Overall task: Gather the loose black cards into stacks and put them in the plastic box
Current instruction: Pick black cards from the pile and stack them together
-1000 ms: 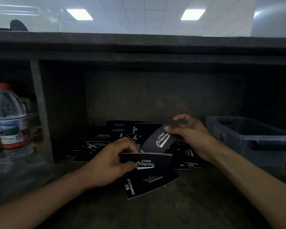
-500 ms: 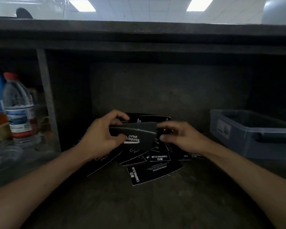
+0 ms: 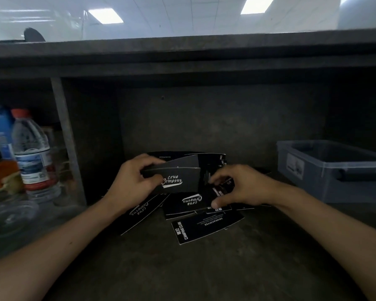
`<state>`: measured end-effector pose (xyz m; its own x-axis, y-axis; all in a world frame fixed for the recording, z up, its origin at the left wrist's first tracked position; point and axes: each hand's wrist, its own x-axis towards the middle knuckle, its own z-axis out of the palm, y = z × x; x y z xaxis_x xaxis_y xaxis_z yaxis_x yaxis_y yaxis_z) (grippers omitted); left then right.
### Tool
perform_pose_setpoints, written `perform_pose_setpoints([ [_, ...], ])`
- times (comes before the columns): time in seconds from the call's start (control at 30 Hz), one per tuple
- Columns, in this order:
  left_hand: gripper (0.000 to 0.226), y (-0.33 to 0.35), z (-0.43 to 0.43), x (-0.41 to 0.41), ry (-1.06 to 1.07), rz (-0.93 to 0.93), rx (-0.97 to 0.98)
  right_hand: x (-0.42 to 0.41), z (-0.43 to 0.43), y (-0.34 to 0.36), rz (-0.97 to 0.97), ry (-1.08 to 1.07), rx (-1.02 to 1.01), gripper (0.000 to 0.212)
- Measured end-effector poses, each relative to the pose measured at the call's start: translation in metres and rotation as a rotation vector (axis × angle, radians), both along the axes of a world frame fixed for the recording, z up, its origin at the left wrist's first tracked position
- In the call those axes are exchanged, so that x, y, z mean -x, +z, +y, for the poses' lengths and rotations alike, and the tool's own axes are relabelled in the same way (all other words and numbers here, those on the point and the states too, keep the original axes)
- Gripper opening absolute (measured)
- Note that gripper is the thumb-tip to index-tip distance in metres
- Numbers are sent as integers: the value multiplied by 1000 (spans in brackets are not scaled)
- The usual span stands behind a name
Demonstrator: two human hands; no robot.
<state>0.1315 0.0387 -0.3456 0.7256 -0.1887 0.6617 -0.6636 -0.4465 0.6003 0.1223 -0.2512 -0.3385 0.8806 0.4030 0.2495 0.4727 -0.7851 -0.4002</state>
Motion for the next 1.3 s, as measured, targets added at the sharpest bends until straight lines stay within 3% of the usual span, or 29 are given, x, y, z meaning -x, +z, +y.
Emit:
perform_pose_setpoints([
  [0.13,37,1,0,4,-54,39,-21,-8,-9,6,200,-137,-180,51],
  [0.27,35,-3,-4,11,-196,77,-148,-8,-27,14,399,-138,-841,50],
  [0.33,38,-5,-5,11,-237,80,-226,-9,-26,19,278,-126,-1025,49],
  [0.5,42,-7,-6,8,-239,48,-268,-1,-3,21,36,44,-1154,40],
  [0.7,50,-12,-6,5,-229,163,-171,7,21,14,29,107,-1008,32],
  [0.87,47,-13,-8,4,-195,178,-155,6,23,4,349,179,-735,22],
  [1.0,43,-11,-7,2,-191,158,-159,3,20,13,219,90,-895,25],
  [1.07,39,-11,-7,3,-198,144,-181,1,9,24,53,26,-939,26],
  [1.17,41,-10,-7,4,-205,143,-189,2,-6,26,-185,-6,-653,33],
  [1.3,47,-9,-7,6,-218,166,-167,1,-2,10,-47,101,-375,20],
])
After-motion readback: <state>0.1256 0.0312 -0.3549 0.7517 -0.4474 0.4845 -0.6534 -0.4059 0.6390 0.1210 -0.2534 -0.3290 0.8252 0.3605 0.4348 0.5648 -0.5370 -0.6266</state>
